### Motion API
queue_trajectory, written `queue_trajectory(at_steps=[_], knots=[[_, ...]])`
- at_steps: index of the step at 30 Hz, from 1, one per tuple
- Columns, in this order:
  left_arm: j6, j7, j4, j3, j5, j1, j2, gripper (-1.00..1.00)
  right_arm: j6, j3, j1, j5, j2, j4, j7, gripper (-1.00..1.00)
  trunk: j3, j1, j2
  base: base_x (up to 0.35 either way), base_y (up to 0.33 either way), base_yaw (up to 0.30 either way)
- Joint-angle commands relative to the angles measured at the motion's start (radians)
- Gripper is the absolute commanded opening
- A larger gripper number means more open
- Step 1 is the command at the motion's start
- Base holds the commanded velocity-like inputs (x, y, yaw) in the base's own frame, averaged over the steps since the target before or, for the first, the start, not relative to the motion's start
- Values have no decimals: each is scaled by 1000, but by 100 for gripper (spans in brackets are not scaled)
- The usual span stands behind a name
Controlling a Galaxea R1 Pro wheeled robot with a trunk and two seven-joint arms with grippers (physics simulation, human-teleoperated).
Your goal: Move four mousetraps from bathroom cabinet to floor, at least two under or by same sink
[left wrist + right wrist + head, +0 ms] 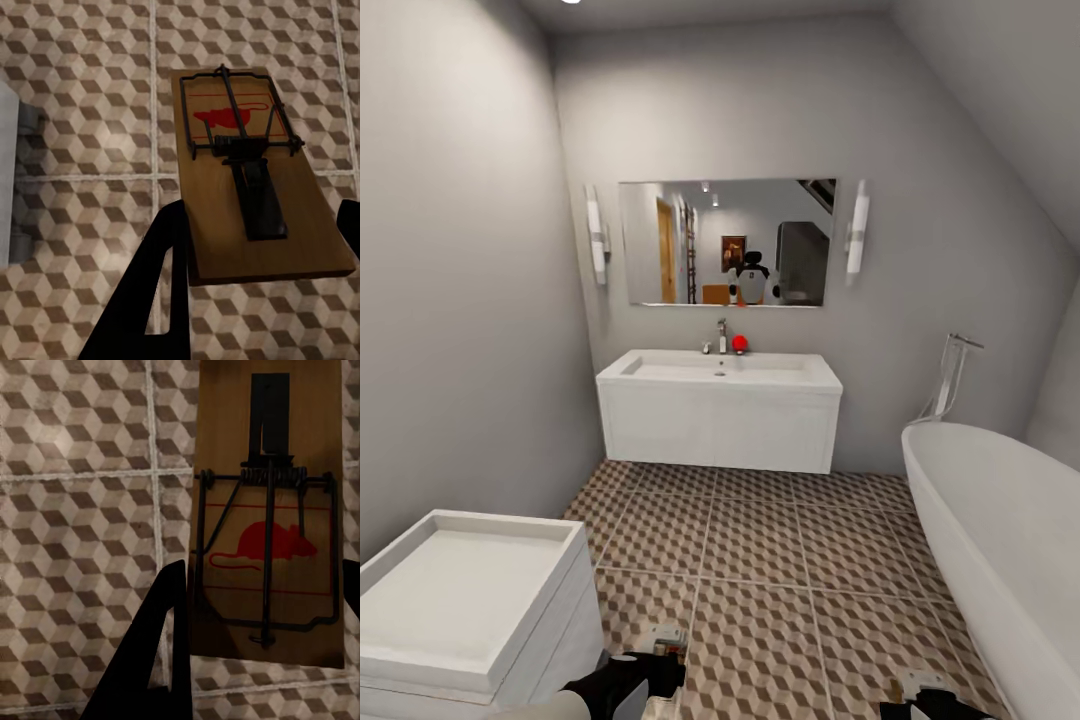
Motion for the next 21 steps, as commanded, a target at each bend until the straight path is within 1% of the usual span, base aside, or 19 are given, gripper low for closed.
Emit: queue_trajectory(at_steps=[1,21], knots=[[5,5,-2,-9,9,0,0,-100,1,-8,-1,9,0,2,-1,-100,-1,1,-1,324,0,0],[5,7,-2,-8,9,0,0,-100,7,-8,-1,11,0,2,6,-100,-1,1,-1,324,0,0]])
